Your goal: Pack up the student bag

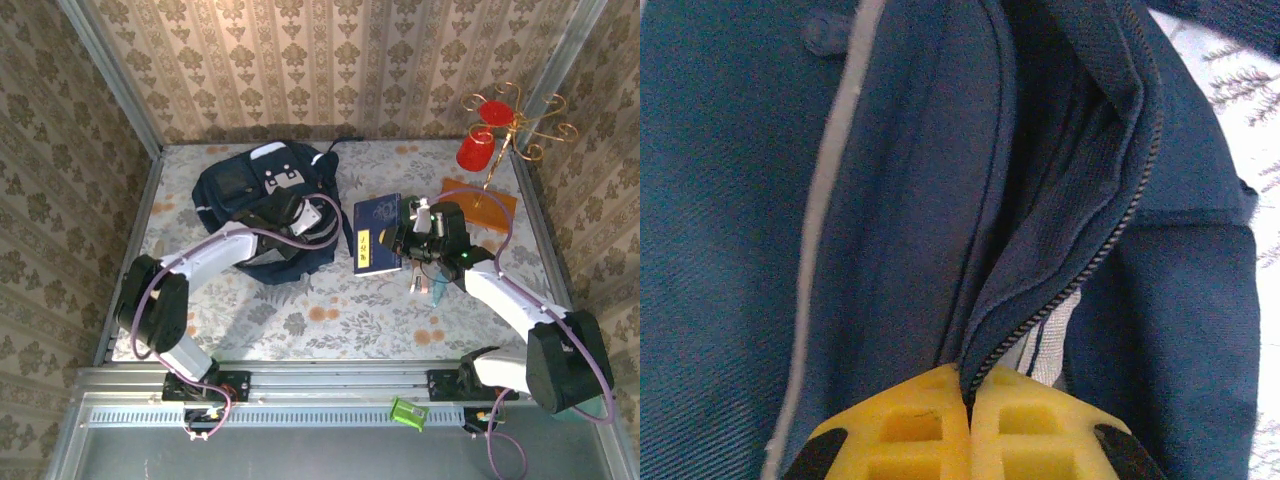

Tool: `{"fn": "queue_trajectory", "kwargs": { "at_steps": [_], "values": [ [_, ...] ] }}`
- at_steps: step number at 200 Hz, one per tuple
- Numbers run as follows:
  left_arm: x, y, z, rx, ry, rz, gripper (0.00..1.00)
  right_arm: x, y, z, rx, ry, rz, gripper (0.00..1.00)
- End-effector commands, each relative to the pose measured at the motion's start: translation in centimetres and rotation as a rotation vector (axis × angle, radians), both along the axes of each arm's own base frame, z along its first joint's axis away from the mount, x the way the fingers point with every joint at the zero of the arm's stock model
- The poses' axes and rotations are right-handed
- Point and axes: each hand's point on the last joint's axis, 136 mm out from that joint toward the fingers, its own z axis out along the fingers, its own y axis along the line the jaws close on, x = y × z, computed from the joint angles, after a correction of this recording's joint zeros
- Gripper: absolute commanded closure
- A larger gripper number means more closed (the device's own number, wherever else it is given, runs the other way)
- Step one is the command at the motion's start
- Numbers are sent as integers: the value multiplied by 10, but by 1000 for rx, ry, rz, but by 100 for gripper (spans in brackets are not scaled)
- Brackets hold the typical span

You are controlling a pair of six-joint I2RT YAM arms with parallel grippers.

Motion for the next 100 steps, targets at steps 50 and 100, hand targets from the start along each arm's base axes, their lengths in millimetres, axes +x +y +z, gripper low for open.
{"fn": "queue_trajectory", "kwargs": {
  "at_steps": [50,100],
  "values": [
    [37,9,157,124,-732,116,100,-3,59,19,232,88,76,96],
    [37,0,215,83,-919,131,100,5,107,12,303,148,128,96]
  ]
}}
